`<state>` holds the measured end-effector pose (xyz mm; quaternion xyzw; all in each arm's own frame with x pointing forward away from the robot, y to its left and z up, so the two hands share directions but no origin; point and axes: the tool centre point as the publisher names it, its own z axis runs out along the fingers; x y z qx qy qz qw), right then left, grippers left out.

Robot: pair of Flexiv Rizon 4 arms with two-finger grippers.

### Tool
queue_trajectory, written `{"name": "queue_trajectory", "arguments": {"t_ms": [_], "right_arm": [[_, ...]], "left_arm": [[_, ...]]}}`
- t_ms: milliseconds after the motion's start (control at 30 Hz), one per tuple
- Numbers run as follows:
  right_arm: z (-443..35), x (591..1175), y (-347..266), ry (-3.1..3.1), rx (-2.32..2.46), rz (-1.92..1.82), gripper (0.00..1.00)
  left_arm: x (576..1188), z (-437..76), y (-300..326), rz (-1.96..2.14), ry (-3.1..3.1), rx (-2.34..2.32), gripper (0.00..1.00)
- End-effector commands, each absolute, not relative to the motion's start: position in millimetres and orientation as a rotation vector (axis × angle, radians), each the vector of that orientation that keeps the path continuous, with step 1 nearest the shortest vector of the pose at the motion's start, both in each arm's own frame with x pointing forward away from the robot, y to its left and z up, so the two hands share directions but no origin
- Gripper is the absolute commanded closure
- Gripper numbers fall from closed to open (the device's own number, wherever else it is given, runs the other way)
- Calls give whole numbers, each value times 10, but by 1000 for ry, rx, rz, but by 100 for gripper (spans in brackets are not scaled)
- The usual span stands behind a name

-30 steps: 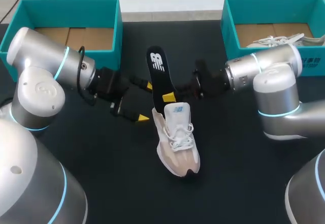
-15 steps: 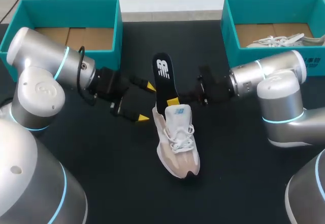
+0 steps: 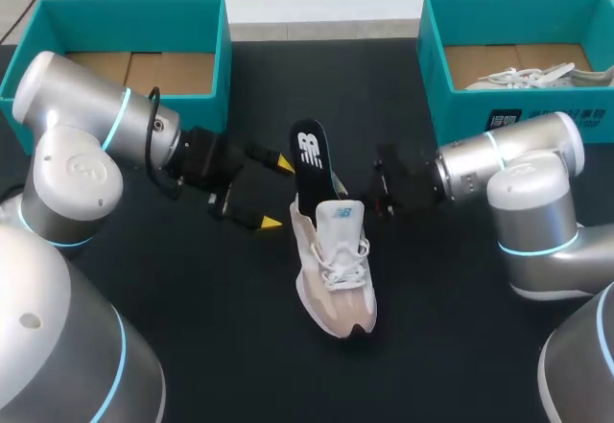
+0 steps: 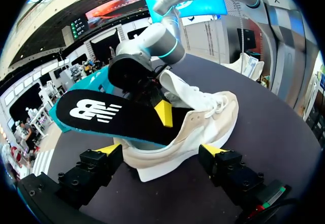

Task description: Take the shoe out of the shoebox, open the shoe tongue, remove and reinsert the insole, then place the shoe into the shoebox

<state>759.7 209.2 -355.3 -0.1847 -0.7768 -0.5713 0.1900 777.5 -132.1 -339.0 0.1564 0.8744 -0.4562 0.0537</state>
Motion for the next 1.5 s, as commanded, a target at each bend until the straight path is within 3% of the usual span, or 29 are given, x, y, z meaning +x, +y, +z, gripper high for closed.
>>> {"name": "queue_trajectory", "arguments": {"t_ms": [33,400,467,500,1100,1333,1367,1433,1500], "right_arm": [[-3457,7613,2130,-2202,-499,-1615,67],[-3303,7750,2268,-2197,-401,-1619,70],[-3319,7773,2278,-2178,-393,-1602,87],[-3341,7782,2278,-2132,-377,-1597,100],[-3669,7467,2116,-2106,-445,-1444,100],[-3524,7445,2088,-2183,-483,-1474,100],[-3493,7459,2093,-2190,-476,-1486,94],[-3434,7493,2110,-2201,-471,-1500,69],[-3394,7537,2142,-2212,-457,-1505,69]], "left_arm": [[7768,-3388,-1322,-1382,2658,474,0],[7768,-3388,-1322,-1382,2658,474,0],[7768,-3388,-1322,-1382,2658,474,0],[7768,-3388,-1322,-1382,2658,474,0],[7768,-3388,-1322,-1382,2658,474,0],[7768,-3388,-1322,-1382,2658,474,0],[7768,-3388,-1322,-1382,2658,474,0],[7768,-3388,-1322,-1382,2658,474,0],[7768,-3388,-1322,-1382,2658,474,0]]}}
